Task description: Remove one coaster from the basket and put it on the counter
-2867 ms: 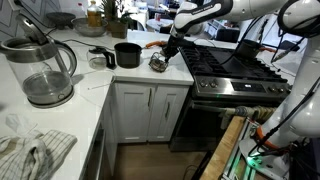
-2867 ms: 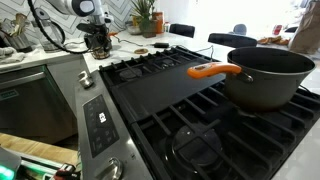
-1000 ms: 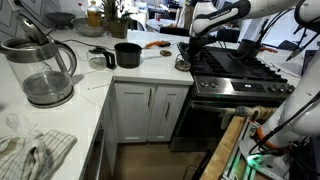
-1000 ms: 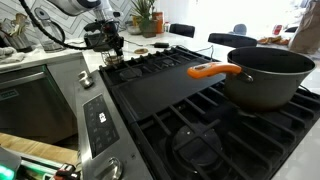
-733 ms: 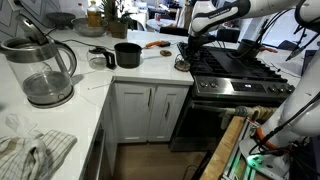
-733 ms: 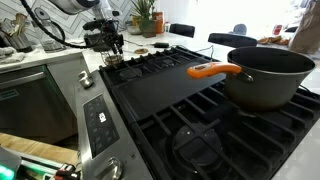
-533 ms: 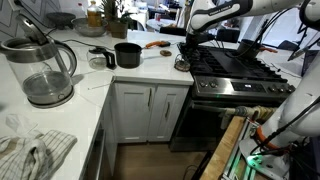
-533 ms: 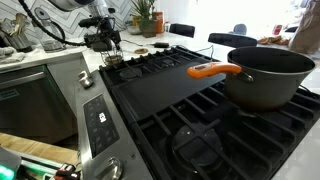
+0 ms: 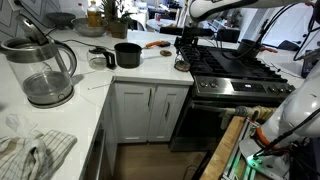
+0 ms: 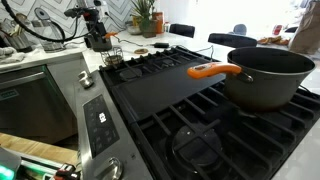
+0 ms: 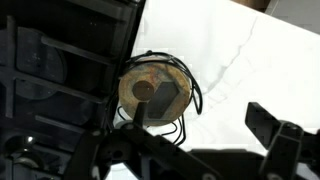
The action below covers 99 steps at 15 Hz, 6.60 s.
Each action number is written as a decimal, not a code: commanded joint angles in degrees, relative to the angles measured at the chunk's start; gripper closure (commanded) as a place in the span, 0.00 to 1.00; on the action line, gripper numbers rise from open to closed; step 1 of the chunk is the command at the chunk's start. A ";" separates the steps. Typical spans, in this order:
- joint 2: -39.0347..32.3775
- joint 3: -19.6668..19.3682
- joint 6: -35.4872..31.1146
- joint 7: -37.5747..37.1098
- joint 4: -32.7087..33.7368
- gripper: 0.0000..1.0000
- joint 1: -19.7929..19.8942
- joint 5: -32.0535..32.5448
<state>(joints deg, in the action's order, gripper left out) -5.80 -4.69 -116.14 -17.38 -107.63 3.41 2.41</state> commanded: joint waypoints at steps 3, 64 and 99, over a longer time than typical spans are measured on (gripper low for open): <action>0.18 -0.04 0.21 -1.68 0.20 0.00 0.01 -0.23; -21.19 -4.35 16.23 -20.10 19.19 0.00 -4.00 11.40; -9.26 -3.27 26.62 -21.24 8.14 0.00 -4.59 23.63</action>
<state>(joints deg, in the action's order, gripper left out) -16.45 -8.25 -91.08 -39.20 -96.83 -1.51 24.15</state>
